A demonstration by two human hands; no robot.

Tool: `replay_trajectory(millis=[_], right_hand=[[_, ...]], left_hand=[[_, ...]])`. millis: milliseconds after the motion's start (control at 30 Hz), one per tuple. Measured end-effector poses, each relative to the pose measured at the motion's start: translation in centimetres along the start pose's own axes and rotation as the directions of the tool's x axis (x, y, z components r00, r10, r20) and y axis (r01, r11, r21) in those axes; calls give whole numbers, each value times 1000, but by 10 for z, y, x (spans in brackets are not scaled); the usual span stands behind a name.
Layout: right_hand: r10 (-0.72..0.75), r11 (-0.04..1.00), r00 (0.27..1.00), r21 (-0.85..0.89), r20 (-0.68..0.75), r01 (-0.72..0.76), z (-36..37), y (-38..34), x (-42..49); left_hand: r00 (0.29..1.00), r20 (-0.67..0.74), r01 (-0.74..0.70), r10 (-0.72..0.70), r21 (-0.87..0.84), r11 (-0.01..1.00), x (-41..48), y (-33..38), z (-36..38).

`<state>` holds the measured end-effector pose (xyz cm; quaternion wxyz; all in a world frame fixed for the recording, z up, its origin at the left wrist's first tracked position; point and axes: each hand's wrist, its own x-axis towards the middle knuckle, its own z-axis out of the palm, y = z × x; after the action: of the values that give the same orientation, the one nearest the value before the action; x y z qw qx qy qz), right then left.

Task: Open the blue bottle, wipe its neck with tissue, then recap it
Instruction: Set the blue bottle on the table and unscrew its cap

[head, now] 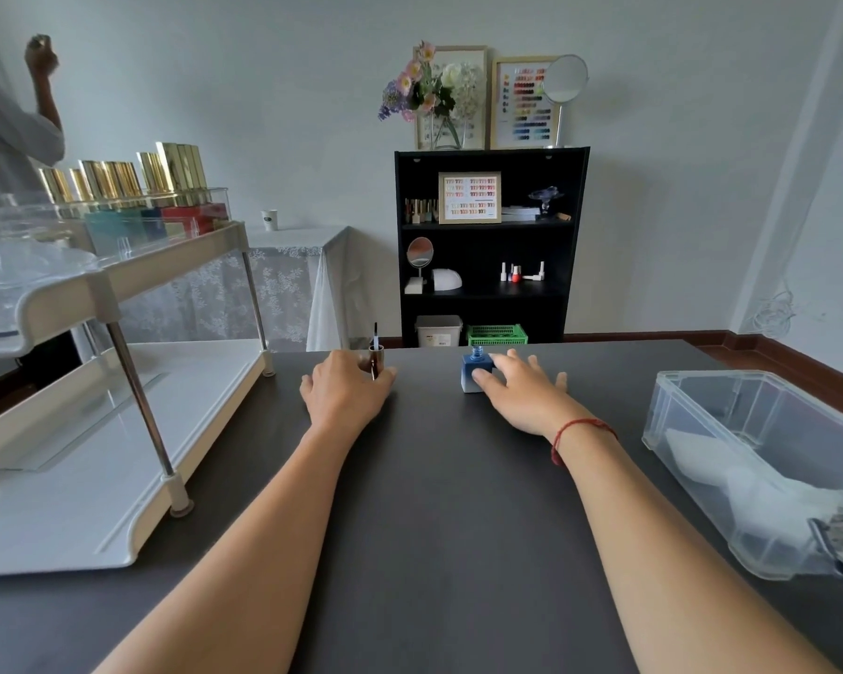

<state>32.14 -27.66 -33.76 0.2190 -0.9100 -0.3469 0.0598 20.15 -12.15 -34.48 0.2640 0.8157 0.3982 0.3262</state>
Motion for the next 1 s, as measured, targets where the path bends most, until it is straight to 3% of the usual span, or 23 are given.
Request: replay_trajectory(millis=[733, 867, 1000], right_hand=[[58, 979, 995, 192, 76, -72, -12, 12, -1], [79, 973, 996, 213, 29, -84, -10, 11, -16], [57, 994, 998, 98, -40, -53, -8, 9, -46]], left_hand=[[1000, 27, 6, -9, 91, 996, 6, -6, 4], [999, 41, 28, -36, 175, 984, 0, -5, 2], [997, 76, -14, -12, 337, 941, -22, -7, -3]])
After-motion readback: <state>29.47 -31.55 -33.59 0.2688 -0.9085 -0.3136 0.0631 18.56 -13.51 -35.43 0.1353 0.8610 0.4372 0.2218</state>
